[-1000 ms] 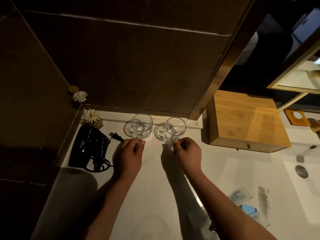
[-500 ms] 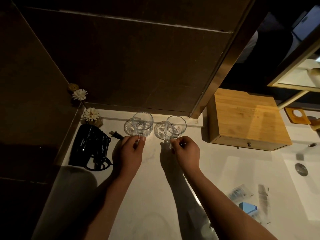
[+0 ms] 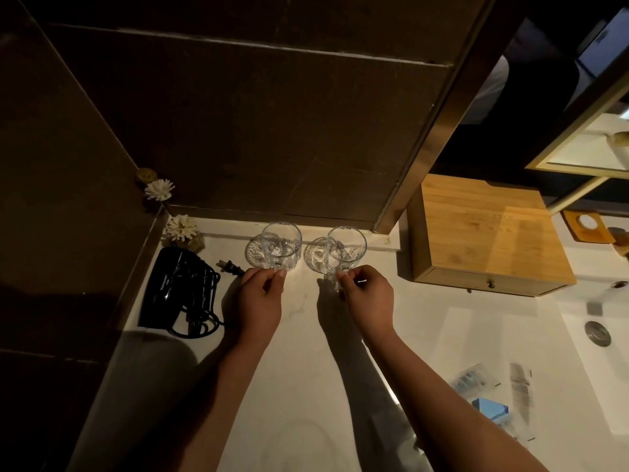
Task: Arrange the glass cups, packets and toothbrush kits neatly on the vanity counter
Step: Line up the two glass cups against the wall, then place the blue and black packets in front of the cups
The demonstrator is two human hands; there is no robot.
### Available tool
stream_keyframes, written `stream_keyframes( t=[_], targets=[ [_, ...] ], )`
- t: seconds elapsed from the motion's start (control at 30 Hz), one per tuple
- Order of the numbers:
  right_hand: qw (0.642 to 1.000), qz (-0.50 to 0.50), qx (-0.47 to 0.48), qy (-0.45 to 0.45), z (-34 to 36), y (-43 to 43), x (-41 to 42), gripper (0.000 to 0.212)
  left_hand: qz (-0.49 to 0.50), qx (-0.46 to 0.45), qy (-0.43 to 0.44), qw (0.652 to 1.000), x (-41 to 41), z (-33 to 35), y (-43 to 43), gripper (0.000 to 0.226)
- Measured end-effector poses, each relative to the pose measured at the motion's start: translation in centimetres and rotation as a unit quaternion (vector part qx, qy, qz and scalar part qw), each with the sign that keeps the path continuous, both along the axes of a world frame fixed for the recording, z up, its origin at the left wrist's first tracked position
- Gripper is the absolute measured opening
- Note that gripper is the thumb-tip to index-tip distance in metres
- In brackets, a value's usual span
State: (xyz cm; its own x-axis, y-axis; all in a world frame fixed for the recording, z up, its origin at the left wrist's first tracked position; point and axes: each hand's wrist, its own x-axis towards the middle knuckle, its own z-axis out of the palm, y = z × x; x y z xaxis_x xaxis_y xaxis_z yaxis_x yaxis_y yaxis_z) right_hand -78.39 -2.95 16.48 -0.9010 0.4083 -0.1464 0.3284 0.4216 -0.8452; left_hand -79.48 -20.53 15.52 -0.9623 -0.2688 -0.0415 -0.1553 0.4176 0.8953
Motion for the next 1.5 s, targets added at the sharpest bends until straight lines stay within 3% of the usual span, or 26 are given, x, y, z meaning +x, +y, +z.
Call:
stream_keyframes(
  t=[0.57,0.77,0.87,0.97,1.07,1.27,1.37,1.5],
  targets=[
    [1.0,0.013,-0.011,-0.005,0.4,0.2,0.1,0.023,-0.009,-0.008,-0.014,1.0,0.0,-0.2,0.0,0.02],
    [0.998,0.026,-0.053,-0.008,1.2,0.7,0.8,0.024,-0.021,-0.006,-0.027,0.999,0.1,-0.7,-0.4,0.03],
    [0.997,0.032,-0.067,-0.004,2.2,1.7,2.2,0.02,-0.017,0.022,-0.044,0.999,1.1,-0.8,-1.2,0.034],
    [0.998,0.018,-0.065,-0.003,2.7,4.4,5.0,0.013,-0.007,0.021,-0.054,0.998,3.8,-0.7,-1.6,0.023],
    [0.998,-0.027,-0.049,0.005,3.2,8.4,9.3,0.009,-0.085,-0.039,-0.073,0.993,7.9,-0.6,-0.2,0.018],
    [0.987,-0.162,0.012,-0.022,3.9,16.1,19.8,0.006,-0.362,-0.125,-0.101,0.918,13.8,0.8,7.7,0.014],
    [0.982,-0.152,0.082,-0.071,3.6,17.7,23.1,0.015,-0.468,-0.167,-0.063,0.865,15.9,1.4,11.8,0.021],
    [0.978,-0.067,0.173,-0.099,2.8,18.8,25.3,0.025,-0.543,-0.238,0.011,0.805,17.4,1.7,15.8,0.042]
  ],
)
